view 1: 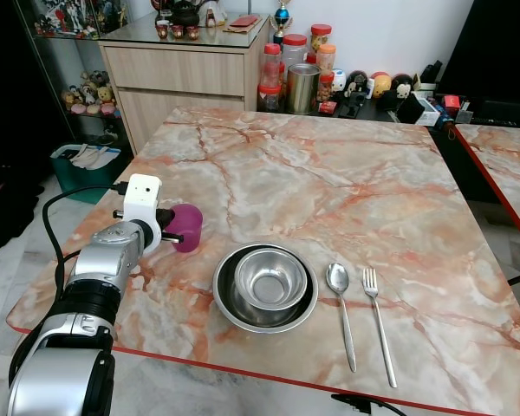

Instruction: Setting the table

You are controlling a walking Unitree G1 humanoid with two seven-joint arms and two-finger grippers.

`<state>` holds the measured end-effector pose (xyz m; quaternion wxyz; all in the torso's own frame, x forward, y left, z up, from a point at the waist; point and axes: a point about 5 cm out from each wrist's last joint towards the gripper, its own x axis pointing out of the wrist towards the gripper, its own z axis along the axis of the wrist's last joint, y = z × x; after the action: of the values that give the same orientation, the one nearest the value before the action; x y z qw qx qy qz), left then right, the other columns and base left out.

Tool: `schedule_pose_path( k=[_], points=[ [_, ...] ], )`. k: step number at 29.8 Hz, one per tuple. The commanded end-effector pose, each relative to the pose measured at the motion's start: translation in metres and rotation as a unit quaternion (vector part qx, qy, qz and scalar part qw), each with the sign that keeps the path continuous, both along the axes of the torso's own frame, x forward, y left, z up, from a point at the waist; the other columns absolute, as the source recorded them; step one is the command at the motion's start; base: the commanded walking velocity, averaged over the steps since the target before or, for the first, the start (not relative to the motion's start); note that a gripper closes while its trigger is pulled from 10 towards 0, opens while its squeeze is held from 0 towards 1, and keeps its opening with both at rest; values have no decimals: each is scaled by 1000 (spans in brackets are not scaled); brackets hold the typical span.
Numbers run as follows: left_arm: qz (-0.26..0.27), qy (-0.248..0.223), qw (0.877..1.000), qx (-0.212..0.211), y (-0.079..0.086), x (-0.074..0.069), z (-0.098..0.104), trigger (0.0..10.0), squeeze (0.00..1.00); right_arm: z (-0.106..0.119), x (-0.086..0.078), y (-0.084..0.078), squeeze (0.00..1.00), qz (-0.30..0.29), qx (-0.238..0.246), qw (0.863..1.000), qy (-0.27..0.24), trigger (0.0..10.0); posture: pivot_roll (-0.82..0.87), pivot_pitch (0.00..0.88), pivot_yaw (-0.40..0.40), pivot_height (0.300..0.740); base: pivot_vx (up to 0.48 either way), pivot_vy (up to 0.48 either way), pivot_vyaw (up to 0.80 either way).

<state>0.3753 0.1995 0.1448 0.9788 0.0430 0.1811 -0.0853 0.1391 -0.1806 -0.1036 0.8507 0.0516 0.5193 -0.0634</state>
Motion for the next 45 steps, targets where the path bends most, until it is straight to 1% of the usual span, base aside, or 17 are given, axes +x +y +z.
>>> schedule_pose_path(
  k=[1,16,17,25,29,30,31,32,34,35,37,40,41,42,43,44,45],
  points=[
    [-6,4,1000,5,-2,1,3,10000,1000,0,0,-2,0,-4,-2,1000,2,10000,27,0,-24,740,0,0,0],
    [6,-17,1000,1,1,2,12,10000,996,1,2,-2,0,-2,-3,1000,-1,10000,29,0,-25,740,0,0,0],
    [9,-25,1000,-1,2,3,15,10000,0,1,2,-2,0,-2,-3,1000,-1,10000,28,0,-25,740,0,0,0],
    [21,-40,999,-9,11,2,25,10000,0,0,0,-2,0,0,-2,1000,1,10000,35,0,-28,740,0,0,0],
    [45,-91,995,-18,20,1,40,10000,0,1,1,-2,0,0,-2,1000,0,10000,33,0,-29,740,0,0,0],
    [45,-91,995,-18,20,1,40,10000,0,1,1,-2,0,0,-2,1000,0,10000,33,0,-29,740,0,0,0],
    [62,-125,990,-18,27,0,48,10000,0,1,2,-1,0,-1,-2,1000,0,10000,33,0,-29,740,0,0,0],
    [98,-156,983,10,38,-1,54,10000,0,1,2,-1,0,-2,-2,1000,-1,10000,35,0,-29,740,0,0,0],
    [147,-175,973,19,54,-4,56,10000,0,1,2,-1,0,-2,-1,1000,-1,10000,37,0,-31,740,0,0,0],
    [185,-182,965,39,68,-9,56,10000,0,1,2,-1,0,-2,-2,1000,-1,10000,36,0,-32,740,0,0,0],
    [217,-186,956,71,83,-14,56,10000,0,1,2,0,0,0,-2,1000,-2,10000,37,0,-31,740,0,0,0],
    [281,-193,931,128,112,-29,54,10000,0,1,3,0,0,0,-1,1000,-2,10000,38,0,-32,740,0,0,0],
    [321,-186,910,183,133,-41,49,10000,0,1,3,0,0,-1,-1,1000,-2,10000,39,0,-31,740,0,0,0],
    [321,-186,910,183,133,-41,49,10000,0,1,3,0,0,-1,-1,1000,-2,10000,39,0,-31,740,0,0,0],
    [348,-176,897,208,145,-49,43,10000,0,1,3,0,0,-1,-1,1000,-2,10000,39,0,-30,740,0,0,0],
    [398,-152,873,238,168,-66,30,10000,0,1,3,1,0,-1,-1,1000,-2,10000,41,0,-30,740,0,0,0],
    [398,-152,873,238,168,-66,30,10000,0,1,3,1,0,-1,-1,1000,-2,10000,41,0,-30,740,0,0,0]
  ],
)
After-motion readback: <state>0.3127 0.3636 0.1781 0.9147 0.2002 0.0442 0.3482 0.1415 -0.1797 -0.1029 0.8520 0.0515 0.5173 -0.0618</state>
